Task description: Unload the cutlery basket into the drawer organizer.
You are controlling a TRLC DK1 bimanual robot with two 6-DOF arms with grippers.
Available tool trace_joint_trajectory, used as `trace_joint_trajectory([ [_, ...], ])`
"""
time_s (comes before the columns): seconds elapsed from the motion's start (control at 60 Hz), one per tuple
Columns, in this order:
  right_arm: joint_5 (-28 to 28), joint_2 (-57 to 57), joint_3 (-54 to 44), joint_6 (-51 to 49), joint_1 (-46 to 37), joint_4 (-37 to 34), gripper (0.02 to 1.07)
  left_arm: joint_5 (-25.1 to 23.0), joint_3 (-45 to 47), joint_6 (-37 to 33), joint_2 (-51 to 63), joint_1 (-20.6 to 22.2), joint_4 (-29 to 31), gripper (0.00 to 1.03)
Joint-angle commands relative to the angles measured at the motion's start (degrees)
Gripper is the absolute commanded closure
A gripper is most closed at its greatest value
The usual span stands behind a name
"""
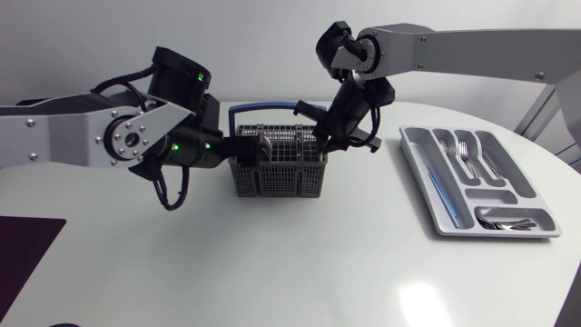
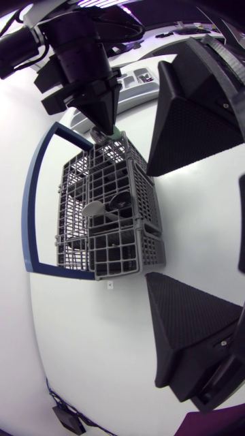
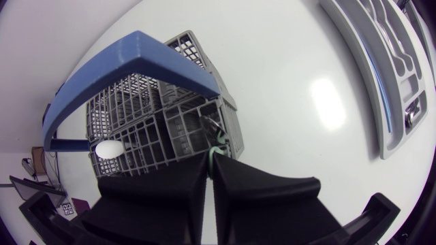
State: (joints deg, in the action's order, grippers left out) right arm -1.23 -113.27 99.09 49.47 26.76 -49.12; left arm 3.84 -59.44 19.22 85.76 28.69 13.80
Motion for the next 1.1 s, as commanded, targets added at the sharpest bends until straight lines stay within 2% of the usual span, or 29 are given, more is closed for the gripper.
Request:
trace_joint_trajectory([
  [0.0, 0.27, 0.69, 0.93, -0.43, 0.48, -0.53, 1.01, -0.23, 1.61, -1.12, -1.47, 0.40, -0.53, 0.05],
  [0.583, 1.06, 10.35, -0.91, -0.69, 0.22, 0.78, 1.01, -0.23, 2.14, -1.12, -2.44, 0.93, -0.79, 0.05],
  [1.083, -6.06, 20.11, -5.22, -0.43, -1.36, 3.51, 1.01, -0.23, 2.22, -1.12, -2.87, 1.28, -0.62, 0.05],
])
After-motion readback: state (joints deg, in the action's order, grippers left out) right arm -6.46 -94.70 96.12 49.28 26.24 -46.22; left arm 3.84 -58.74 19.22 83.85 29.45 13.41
